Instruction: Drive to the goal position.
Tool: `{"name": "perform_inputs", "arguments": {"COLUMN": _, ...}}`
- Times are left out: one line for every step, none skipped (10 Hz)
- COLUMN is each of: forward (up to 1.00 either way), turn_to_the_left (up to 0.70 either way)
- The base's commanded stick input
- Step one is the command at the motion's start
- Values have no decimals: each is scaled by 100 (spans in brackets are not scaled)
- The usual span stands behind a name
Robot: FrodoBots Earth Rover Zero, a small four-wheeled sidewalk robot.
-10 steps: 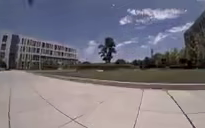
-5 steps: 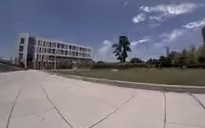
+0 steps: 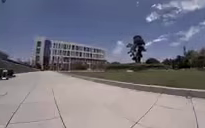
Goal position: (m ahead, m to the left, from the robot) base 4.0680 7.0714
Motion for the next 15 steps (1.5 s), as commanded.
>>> {"name": "perform_inputs", "arguments": {"forward": 70, "turn_to_the_left": 27}}
{"name": "perform_inputs", "arguments": {"forward": 70, "turn_to_the_left": 27}}
{"name": "perform_inputs", "arguments": {"forward": 70, "turn_to_the_left": 27}}
{"name": "perform_inputs", "arguments": {"forward": 70, "turn_to_the_left": 27}}
{"name": "perform_inputs", "arguments": {"forward": 70, "turn_to_the_left": 27}}
{"name": "perform_inputs", "arguments": {"forward": 70, "turn_to_the_left": 27}}
{"name": "perform_inputs", "arguments": {"forward": 70, "turn_to_the_left": 27}}
{"name": "perform_inputs", "arguments": {"forward": 70, "turn_to_the_left": 27}}
{"name": "perform_inputs", "arguments": {"forward": 70, "turn_to_the_left": 12}}
{"name": "perform_inputs", "arguments": {"forward": 70, "turn_to_the_left": 0}}
{"name": "perform_inputs", "arguments": {"forward": 70, "turn_to_the_left": 0}}
{"name": "perform_inputs", "arguments": {"forward": 70, "turn_to_the_left": 0}}
{"name": "perform_inputs", "arguments": {"forward": 70, "turn_to_the_left": 0}}
{"name": "perform_inputs", "arguments": {"forward": 70, "turn_to_the_left": 0}}
{"name": "perform_inputs", "arguments": {"forward": 70, "turn_to_the_left": 0}}
